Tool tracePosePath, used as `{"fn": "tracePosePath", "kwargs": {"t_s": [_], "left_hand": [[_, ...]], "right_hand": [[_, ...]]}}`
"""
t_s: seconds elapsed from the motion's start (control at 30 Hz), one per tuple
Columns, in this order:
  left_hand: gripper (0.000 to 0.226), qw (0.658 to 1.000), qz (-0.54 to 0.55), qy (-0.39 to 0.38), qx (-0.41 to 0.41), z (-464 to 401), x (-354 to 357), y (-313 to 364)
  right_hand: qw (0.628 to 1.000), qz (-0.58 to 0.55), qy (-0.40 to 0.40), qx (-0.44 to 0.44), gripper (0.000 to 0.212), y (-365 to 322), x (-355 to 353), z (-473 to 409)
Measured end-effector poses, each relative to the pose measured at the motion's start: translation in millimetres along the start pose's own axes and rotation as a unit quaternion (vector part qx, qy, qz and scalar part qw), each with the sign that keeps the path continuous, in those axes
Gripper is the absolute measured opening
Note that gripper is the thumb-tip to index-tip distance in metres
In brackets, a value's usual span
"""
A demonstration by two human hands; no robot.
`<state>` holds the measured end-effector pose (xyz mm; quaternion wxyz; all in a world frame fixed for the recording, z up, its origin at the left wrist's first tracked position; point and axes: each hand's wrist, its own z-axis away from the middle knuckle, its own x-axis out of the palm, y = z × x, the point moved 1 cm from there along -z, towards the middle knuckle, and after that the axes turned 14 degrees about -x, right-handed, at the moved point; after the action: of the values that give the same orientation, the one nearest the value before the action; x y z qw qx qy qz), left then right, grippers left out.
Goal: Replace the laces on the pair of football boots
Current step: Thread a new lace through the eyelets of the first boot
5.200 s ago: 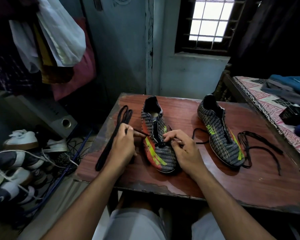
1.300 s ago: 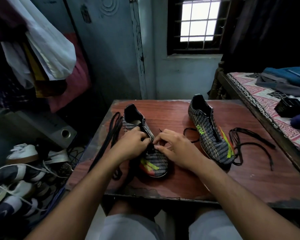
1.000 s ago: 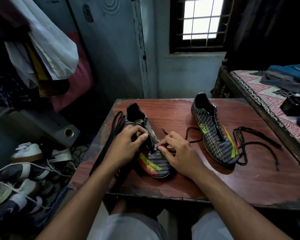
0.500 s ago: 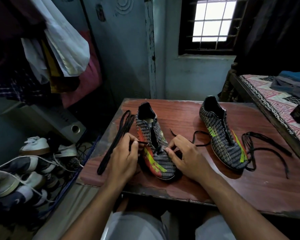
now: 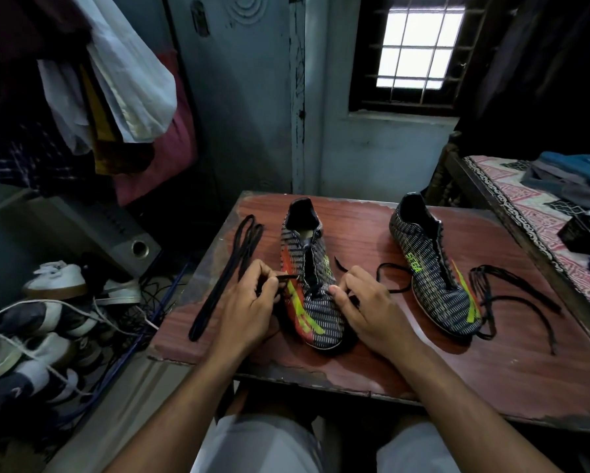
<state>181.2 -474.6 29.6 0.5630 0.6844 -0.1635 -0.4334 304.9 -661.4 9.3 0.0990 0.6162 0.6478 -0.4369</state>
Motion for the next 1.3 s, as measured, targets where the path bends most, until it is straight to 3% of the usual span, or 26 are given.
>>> {"fn": "tracePosePath", "kwargs": {"t_s": [0.13,0.23,0.33,0.43,0.57,0.77,0.83,0.9,1.03,1.17,1.3], "left_hand": [[0.012,0.998,-0.038,0.003,0.042,-6,2,-3],[0.013,0.991,-0.074,0.058,0.09,-7,7,-6],[0.023,0.962,-0.197,0.147,0.119,-4,10,-6],[0.027,0.931,-0.288,0.18,0.132,2,11,-3],[0.034,0.913,-0.33,0.193,0.144,2,6,4],[0.04,0.895,-0.365,0.213,0.147,4,-12,19],[0.031,0.912,-0.32,0.191,0.172,5,-15,21],[0.022,0.936,-0.26,0.119,0.207,8,-11,22],[0.023,0.945,-0.221,-0.012,0.241,13,8,15],[0.026,0.946,-0.216,-0.012,0.241,12,13,10],[0.03,0.958,-0.189,-0.014,0.215,11,13,8]], "right_hand": [[1.0,0.011,0.001,0.023,0.037,-1,-7,1],[0.996,-0.012,-0.06,0.065,0.04,-10,-19,-5],[0.975,-0.093,-0.131,0.155,0.044,-29,-40,-21],[0.95,-0.181,-0.126,0.223,0.049,-43,-60,-40],[0.964,-0.125,-0.12,0.204,0.05,-56,-80,-68],[0.959,-0.146,-0.135,0.201,0.037,-85,-108,-101],[0.956,-0.159,-0.136,0.207,0.036,-94,-111,-107],[0.947,-0.198,-0.11,0.227,0.033,-100,-114,-112],[0.931,-0.256,-0.092,0.242,0.028,-114,-112,-118],[0.922,-0.294,-0.093,0.233,0.036,-119,-107,-119],[0.907,-0.36,-0.051,0.213,0.021,-120,-103,-122]]}}
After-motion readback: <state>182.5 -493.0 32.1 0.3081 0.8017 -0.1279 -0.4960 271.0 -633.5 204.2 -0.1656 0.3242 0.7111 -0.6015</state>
